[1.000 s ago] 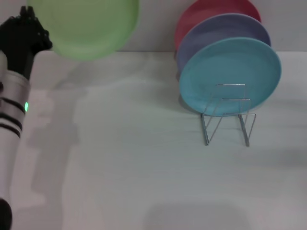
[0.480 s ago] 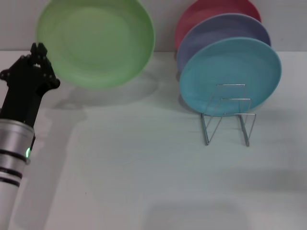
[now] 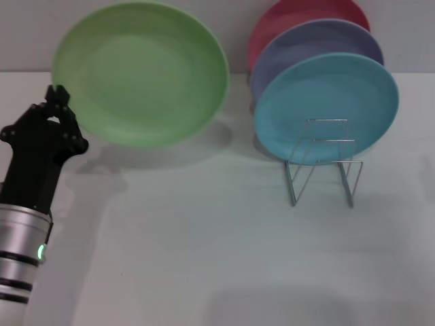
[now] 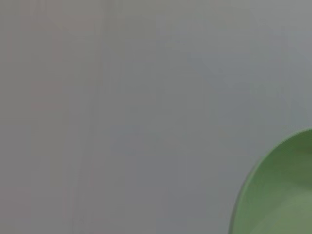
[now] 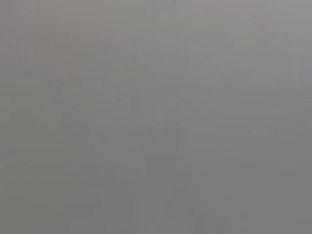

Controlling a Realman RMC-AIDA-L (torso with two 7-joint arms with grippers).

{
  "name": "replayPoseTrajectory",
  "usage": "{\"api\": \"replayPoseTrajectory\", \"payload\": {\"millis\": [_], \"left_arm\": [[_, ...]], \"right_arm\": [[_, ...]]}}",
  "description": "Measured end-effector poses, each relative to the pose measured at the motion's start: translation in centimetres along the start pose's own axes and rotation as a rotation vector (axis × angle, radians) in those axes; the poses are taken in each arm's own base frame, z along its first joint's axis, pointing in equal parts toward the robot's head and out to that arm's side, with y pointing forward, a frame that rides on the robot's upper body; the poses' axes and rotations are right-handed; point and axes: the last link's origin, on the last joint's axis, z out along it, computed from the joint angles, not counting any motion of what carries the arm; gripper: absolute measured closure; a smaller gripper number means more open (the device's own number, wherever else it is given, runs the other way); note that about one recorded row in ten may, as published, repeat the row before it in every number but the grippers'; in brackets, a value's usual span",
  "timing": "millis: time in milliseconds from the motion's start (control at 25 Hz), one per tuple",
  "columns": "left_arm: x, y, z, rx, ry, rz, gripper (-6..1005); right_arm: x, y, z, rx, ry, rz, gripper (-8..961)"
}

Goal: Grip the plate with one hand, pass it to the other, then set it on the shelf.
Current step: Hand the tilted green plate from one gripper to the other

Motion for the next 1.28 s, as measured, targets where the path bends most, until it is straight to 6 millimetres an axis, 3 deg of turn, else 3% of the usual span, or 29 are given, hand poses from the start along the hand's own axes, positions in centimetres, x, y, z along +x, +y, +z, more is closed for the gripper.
{"api": "replayPoseTrajectory", "payload": {"millis": [200, 440, 760, 1280], "left_arm": [[-0.4, 1.1, -1.2, -0.05, -0.017, -0.005, 970], [-0.9, 1.3, -2.0, -0.067, -0.043, 0.006, 970], [-1.9, 2.3, -2.6, -0.11, -0.094, 0.068, 971], [-2.1, 3.1, -2.7, 0.028, -0.156, 0.144, 971]], "right_arm": [[1.0, 3.7, -1.6, -0.055, 0.049, 0.038, 248], [1.7, 6.6, -1.9, -0.138, 0.089, 0.082, 248], [2.8, 8.3, -1.5, -0.211, 0.157, 0.123, 248], [5.0, 10.6, -0.1, -0.343, 0.275, 0.129, 248]]}}
